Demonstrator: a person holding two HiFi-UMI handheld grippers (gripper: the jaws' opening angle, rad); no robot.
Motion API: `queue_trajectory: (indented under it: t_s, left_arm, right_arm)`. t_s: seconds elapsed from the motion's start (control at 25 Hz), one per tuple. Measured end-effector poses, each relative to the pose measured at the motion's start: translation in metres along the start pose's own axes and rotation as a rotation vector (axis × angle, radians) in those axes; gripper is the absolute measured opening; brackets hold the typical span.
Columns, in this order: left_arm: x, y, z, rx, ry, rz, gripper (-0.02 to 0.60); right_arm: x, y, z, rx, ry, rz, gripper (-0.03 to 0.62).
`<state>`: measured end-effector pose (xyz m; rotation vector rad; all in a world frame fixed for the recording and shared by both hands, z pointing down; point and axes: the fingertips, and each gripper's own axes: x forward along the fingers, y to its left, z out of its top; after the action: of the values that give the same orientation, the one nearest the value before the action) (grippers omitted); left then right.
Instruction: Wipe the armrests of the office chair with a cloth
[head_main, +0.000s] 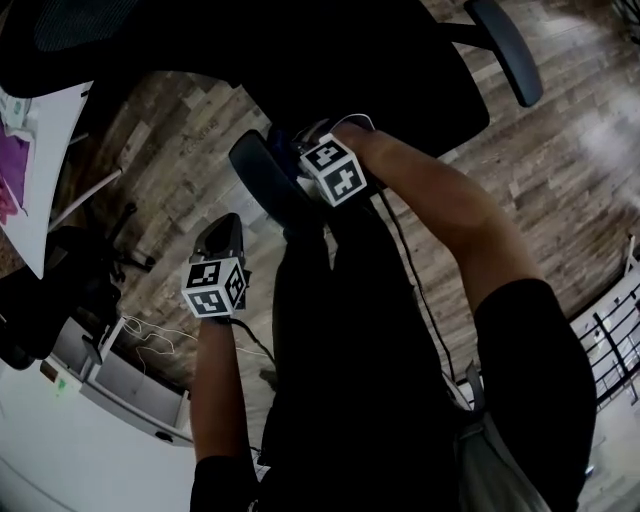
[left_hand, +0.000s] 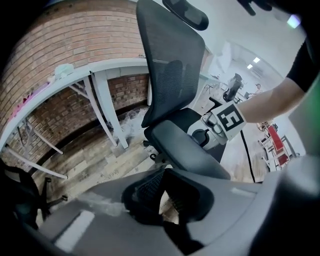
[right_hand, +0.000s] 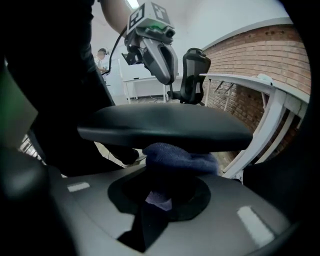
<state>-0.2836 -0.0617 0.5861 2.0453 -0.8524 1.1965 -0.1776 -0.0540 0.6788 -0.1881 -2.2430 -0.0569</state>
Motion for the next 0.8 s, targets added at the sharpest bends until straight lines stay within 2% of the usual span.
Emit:
queue_trajectory:
  t_s: [0.16,0.4,0.64,0.8]
  left_arm:
    - [-0.003,0.007,-0.003,-0.035,0.0,0.022,0.006]
    - [-0.013,0.025,-0.017,-0.101,-0.002,0.069,0.006]
    - [-0.017,0.029,-0.031,-0.156,-0.015,0.091,0.006]
    - [-0.016,0.032,-0.04,-0.186,-0.014,0.093,0.006]
  right_arm:
    - [0.015,-0.012,-0.008,0.001,0.015,0.042,0.081]
    - [0.039,-0.034,-0.031,0.103,0.047,0.081,0.081]
    - [0.062,-0.055,-0.056,0.235,0.059,0.059,0.083]
    - [0.063,-0.057,-0.054,0.292,0.036,0.033,0.081]
